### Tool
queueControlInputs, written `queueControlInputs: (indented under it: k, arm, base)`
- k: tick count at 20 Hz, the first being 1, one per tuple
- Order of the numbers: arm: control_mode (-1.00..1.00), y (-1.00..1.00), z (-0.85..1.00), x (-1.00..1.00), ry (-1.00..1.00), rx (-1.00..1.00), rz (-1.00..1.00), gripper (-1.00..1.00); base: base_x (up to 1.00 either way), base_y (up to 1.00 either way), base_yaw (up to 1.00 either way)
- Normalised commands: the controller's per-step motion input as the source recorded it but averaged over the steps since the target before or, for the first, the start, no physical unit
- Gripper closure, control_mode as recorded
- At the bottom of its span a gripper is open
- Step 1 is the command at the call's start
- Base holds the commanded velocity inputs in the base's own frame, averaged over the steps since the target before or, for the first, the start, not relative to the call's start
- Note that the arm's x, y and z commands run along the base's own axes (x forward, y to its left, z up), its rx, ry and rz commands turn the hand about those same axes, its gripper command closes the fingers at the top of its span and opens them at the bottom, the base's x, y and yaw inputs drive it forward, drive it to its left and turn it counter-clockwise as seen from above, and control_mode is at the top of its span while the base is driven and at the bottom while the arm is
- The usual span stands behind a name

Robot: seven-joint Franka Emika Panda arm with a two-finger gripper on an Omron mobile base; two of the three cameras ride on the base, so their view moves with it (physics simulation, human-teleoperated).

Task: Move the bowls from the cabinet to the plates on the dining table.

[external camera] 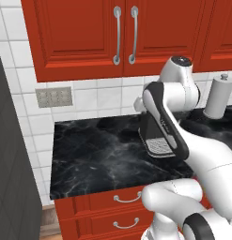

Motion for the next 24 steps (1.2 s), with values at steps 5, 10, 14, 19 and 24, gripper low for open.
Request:
queueControlInputs:
  k: [5,10,14,19,24]
  arm:
    - [-1.00,0.35,0.14,-0.12,-0.08,-0.01,-0.02,-1.00]
    - [-1.00,0.15,0.37,-0.25,-0.18,0.00,0.00,-1.00]
    - [-1.00,0.00,0.40,-0.05,-0.14,0.01,-0.04,-1.00]
    - [-1.00,0.00,0.35,0.05,-0.06,0.03,-0.10,-1.00]
    - [-1.00,0.00,0.50,0.50,0.01,0.04,-0.11,-1.00]
  base:
    - [0.00,0.00,0.00]
    - [0.00,0.00,0.00]
    - [0.00,0.00,0.00]
    - [0.00,0.00,0.00]
    - [0.00,0.00,0.00]
